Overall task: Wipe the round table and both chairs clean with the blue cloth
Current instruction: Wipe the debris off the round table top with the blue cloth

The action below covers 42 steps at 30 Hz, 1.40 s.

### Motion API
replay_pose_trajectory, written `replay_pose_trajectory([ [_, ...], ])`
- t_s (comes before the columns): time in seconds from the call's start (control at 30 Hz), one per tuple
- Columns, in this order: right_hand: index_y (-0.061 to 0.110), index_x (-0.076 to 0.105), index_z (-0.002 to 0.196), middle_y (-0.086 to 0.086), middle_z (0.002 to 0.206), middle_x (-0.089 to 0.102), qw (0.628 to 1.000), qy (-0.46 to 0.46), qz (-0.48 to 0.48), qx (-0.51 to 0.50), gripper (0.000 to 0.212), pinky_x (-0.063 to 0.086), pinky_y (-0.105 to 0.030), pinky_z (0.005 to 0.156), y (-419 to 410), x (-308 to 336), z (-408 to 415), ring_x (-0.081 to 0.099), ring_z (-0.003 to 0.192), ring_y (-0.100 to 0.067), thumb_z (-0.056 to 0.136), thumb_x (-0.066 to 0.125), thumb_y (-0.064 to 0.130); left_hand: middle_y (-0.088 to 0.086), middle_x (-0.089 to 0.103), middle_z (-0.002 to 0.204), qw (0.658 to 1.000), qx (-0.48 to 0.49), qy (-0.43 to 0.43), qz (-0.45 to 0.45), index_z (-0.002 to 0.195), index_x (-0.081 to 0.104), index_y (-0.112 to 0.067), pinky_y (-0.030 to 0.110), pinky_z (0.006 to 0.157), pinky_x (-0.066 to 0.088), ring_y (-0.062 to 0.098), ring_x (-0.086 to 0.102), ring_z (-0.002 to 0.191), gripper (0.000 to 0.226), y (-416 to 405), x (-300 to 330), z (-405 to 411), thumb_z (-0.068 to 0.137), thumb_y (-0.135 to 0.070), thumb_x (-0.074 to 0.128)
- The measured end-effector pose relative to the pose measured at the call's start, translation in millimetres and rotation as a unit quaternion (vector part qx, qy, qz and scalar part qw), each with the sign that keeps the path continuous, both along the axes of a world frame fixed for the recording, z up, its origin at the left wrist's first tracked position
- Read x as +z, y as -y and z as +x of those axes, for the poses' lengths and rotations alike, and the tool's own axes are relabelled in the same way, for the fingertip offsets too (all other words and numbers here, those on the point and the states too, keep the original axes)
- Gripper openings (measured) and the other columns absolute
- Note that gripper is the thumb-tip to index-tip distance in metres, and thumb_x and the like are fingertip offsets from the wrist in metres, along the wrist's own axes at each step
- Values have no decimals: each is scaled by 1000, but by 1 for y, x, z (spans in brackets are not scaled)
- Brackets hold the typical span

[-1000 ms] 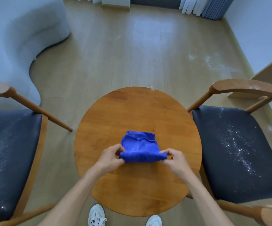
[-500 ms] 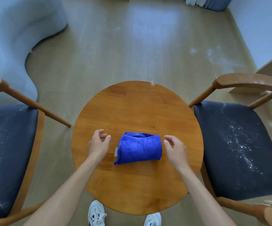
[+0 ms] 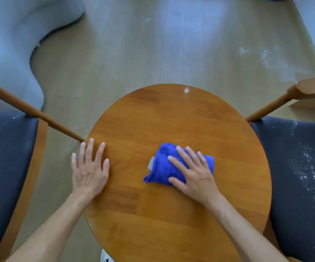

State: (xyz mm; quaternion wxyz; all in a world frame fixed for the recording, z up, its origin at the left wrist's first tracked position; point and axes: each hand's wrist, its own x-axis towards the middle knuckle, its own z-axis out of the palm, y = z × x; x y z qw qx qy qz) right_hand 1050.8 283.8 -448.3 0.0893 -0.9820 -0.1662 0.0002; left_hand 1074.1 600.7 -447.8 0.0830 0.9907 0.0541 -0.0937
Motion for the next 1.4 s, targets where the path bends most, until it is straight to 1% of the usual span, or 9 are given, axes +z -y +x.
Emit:
replay_pose_trajectory([
  [0.13,22,53,136,-12,149,41,946,11,3,-324,56,30,-57,105,-7,-5,47,39,135,-37,89,52,53,5,10,161,1000,9,7,1,152,15,-27,51,119,8,26,5,149,65,-1,-16,-3,92,-50,10],
  [0.27,18,35,147,-18,155,22,891,-40,24,-452,64,22,-56,107,-36,-6,102,25,138,-40,93,45,51,8,16,160,1000,12,29,-1,151,17,-25,52,118,16,30,14,147,60,0,-24,-5,95,-44,19],
  [0.43,13,21,151,-24,156,15,949,-92,-11,-301,71,21,-51,108,-116,4,133,23,137,-40,92,38,48,8,18,160,999,7,36,1,151,20,-24,52,117,19,29,15,147,59,-1,-24,-6,95,-43,21],
  [0.6,9,57,128,-23,134,51,988,-64,-10,-138,71,42,-48,97,-157,13,64,51,118,-39,75,56,57,10,27,157,999,11,41,-9,147,36,-19,51,114,23,31,24,144,62,1,-21,-5,91,-43,24],
  [0.73,8,60,121,-19,149,37,996,-45,55,-56,56,29,-52,112,-87,4,2,27,143,-33,76,59,42,6,25,158,999,16,49,-12,146,38,-22,46,114,16,28,19,146,62,-4,-29,-6,91,-46,24],
  [0.87,5,54,132,-20,149,36,972,15,37,-231,54,37,-55,106,45,4,-5,34,138,-38,83,65,24,2,17,160,999,30,35,-9,150,30,-25,34,117,1,23,11,148,62,-1,-27,-5,93,-48,18],
  [0.97,12,40,145,-24,152,28,877,9,42,-479,63,31,-58,106,104,5,29,31,136,-44,88,64,23,4,19,159,999,39,34,-3,149,31,-23,27,116,-8,25,13,147,62,3,-24,-4,94,-46,19],
  [1.1,19,32,147,-22,154,20,829,-4,44,-558,68,23,-56,107,94,-7,106,23,136,-43,89,55,46,6,24,158,997,46,60,1,147,35,-23,43,116,11,29,20,145,59,4,-27,-4,92,-42,24],
  [1.4,28,29,149,-16,159,11,974,-18,56,-221,67,18,-51,113,-126,-11,202,16,143,-36,89,46,52,11,27,156,998,18,62,14,147,35,-17,50,113,21,31,23,144,62,7,-25,-2,95,-46,18],
])
